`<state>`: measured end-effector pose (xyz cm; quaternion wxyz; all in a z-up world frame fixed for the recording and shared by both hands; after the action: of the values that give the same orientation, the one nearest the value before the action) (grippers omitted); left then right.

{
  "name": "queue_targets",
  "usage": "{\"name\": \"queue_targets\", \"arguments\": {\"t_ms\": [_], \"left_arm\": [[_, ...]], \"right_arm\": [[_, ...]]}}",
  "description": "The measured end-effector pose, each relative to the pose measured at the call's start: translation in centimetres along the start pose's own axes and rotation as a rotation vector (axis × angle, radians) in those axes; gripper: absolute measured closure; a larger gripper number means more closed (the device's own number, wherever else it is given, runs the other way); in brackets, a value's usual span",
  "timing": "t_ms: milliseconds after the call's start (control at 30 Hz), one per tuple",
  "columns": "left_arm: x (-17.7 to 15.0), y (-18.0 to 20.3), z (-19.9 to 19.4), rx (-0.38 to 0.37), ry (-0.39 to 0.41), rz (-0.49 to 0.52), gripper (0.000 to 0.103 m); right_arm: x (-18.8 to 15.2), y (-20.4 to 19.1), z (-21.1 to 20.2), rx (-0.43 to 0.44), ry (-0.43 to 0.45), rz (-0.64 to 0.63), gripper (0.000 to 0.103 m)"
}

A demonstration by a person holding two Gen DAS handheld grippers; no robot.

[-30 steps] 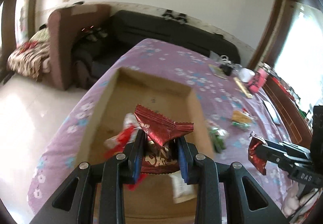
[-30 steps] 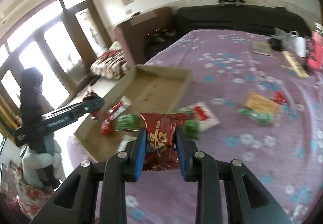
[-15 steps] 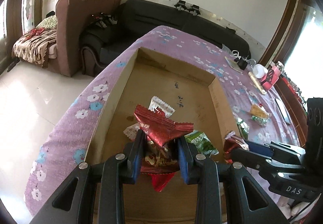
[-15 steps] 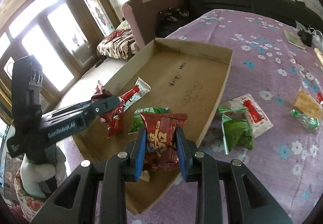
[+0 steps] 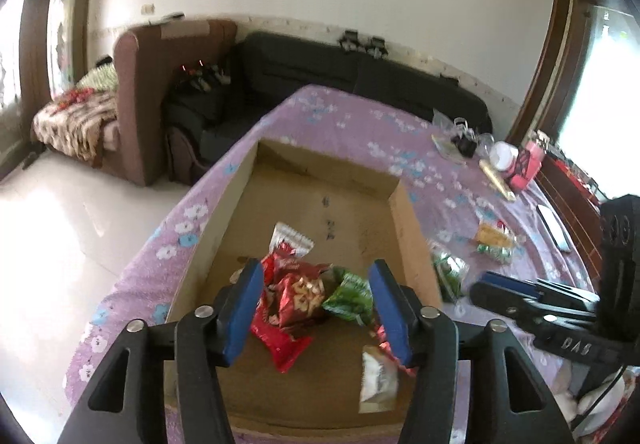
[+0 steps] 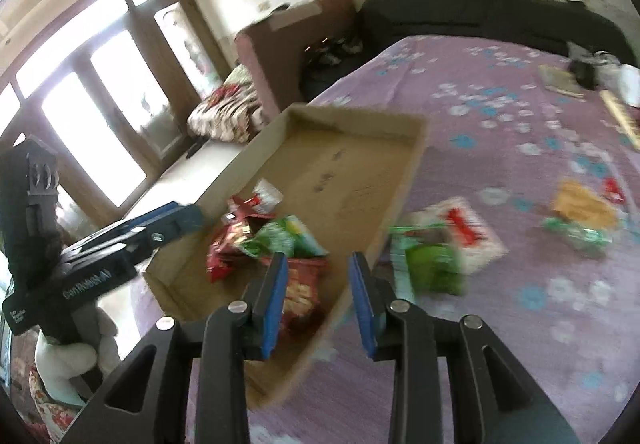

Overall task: Organize snacks
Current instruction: 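Carry both snacks over the box and open both tools to drop them, then move the right tool toward the clear bread packet on the table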

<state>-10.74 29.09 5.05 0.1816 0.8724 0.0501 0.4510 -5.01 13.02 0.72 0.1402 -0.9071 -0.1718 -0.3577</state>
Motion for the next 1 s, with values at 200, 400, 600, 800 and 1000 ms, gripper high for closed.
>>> {"name": "queue_targets", "arguments": {"t_ms": [200,400,600,800,1000], "left_arm": [[-0.4,3.6,0.4,0.013,0.058,0.028,0.037],[-1.9,9.0,1.7,-0.118,0.028,0.048,0.019],[-4.4,16.7,4.1,-0.306,-0.079,0.129,0.007],[-6.4,20.8,4.9,-0.354,-0.139,0.197,0.007],[-6.9,21.6,4.7,-0.372,-0.144,0.206,0.007]], "right_arm": [[-1.5,10.2,-2.9,-0.136,0.029,0.171,0.066],[-5.5,17.2,-6.0,-0.185,0.067,0.373,0.066],[-8.2,20.9,-9.5,-0.244,0.113,0.468,0.065],[-9.1,22.0,-10.4,-0.251,0.125,0.475,0.062],[-9.2,21.8,-10.3,-0.237,0.124,0.468,0.062]]}}
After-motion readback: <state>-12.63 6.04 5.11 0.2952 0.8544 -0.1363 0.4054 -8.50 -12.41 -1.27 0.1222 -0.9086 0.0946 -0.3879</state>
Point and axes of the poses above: each gripper's, at about its wrist camera, not at the fingertips, and z roughly the way its jaws point, y to its right, x to its top, the point moved 6 cm from there along z, roughly the way its jaws point, and after that the axes turned 15 degrees about -x, right-handed, at the moved point
